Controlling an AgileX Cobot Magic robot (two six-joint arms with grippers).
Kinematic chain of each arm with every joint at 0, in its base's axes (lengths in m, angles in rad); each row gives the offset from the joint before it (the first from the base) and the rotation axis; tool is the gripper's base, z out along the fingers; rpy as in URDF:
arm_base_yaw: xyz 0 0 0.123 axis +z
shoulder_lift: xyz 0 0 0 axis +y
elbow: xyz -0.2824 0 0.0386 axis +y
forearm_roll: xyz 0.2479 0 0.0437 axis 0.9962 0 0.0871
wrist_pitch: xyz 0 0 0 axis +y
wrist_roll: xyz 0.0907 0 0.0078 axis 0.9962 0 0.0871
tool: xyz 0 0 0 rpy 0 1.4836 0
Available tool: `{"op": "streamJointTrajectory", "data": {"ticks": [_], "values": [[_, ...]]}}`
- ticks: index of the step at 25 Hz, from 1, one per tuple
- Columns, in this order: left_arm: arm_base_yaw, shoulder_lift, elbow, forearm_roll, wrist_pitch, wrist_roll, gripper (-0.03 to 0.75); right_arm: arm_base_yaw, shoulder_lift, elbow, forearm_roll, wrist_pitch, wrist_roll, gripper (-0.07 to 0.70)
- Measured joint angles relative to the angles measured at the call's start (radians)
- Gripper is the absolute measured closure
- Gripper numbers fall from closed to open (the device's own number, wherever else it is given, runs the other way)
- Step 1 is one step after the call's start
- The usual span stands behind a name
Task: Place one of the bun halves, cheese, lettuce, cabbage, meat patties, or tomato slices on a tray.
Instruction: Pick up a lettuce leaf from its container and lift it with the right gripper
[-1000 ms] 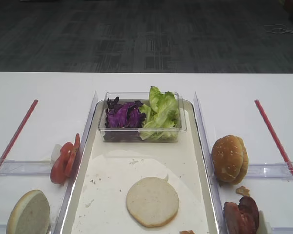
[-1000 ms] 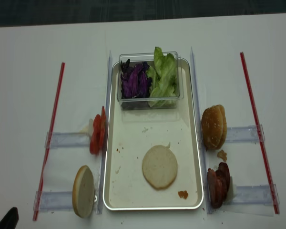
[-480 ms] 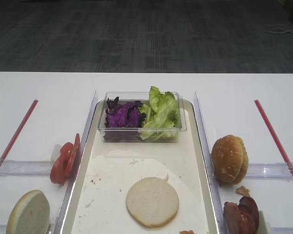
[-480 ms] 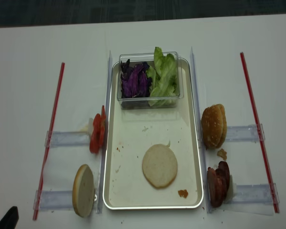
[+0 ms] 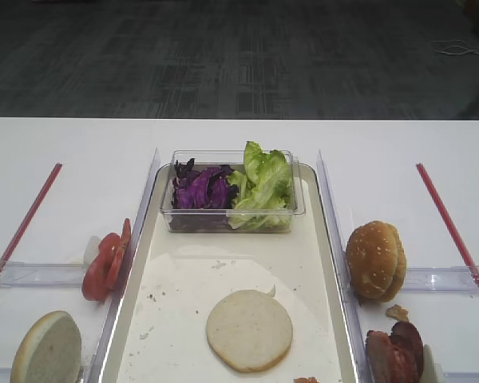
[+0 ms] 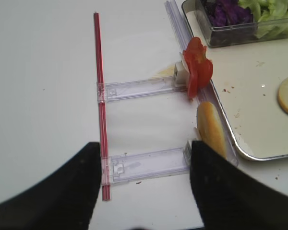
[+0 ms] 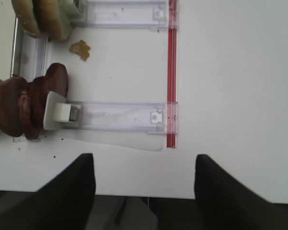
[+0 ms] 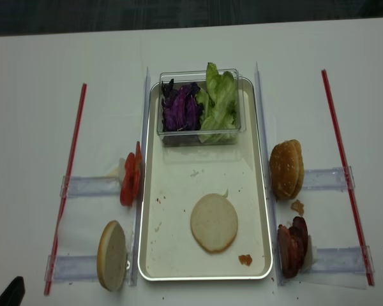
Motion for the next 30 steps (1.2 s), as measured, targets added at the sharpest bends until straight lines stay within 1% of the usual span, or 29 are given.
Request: {"op": "streamJointTrajectory", "data": {"ticks": [10,14,20,30], "values": [[0.0,0.0,0.0,0.0,0.0,0.0,0.324,0.0,0.18,-0.045,0.002,0.038,0.002,0.162],[0.0,0.0,0.0,0.0,0.0,0.0,0.324,0.0,0.257,-0.081,0.002,0.041,-0.011,0.162],[0.0,0.0,0.0,0.0,0.0,0.0,0.324,0.0,0.395,-0.162,0.0,0.065,-0.034,0.162],[0.0,0.0,0.0,0.0,0.0,0.0,0.324,0.0,0.594,-0.303,-0.002,0.063,-0.037,0.162]]}}
